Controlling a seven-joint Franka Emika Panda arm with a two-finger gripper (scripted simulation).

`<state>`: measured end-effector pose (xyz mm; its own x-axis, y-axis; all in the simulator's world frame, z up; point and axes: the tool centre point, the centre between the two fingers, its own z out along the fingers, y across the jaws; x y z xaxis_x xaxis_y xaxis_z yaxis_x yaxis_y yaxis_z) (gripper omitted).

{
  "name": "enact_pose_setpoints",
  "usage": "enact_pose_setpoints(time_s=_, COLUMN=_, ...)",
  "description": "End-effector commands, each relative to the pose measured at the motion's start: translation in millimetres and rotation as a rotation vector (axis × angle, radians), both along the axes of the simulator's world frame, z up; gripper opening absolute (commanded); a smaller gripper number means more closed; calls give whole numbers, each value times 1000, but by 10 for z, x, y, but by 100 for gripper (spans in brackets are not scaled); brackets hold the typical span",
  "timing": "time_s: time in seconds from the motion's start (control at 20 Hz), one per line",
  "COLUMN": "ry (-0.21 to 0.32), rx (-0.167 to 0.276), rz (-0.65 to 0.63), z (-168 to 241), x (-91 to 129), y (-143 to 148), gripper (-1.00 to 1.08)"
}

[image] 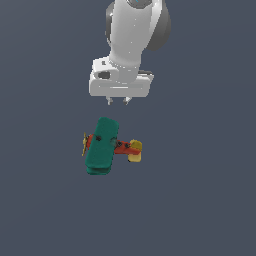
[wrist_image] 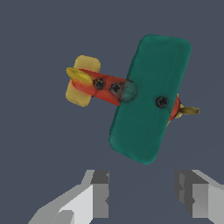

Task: Pick up the object and move it to a goal position.

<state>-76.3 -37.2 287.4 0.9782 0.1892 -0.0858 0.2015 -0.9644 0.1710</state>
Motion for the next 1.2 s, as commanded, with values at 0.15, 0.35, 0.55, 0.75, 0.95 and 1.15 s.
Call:
enact_pose_setpoints(time_s=0.15, ry=45, rx=-50, rz=74, z=-167, x=-52, y=-37, gripper=28)
enact_pose_setpoints(time_s=0.35, ry=67, rx=-75, rz=110, z=-244, x=-78, y=-55, gripper=28)
enact_pose_setpoints(time_s=0.55, ry=83, rx=-90, rz=133, z=-300, x=-96, y=-68, gripper=28)
enact_pose_setpoints(time_s=0.75, ry=88, rx=-98, rz=145, z=-313, x=-102, y=-72, gripper=28)
enact_pose_setpoints(time_s=0.95, ry=81, rx=-103, rz=155, z=-279, x=-95, y=-68, gripper=28)
enact_pose_setpoints(time_s=1.15, ry=69, rx=-113, rz=172, z=-217, x=-83, y=-60, gripper=28)
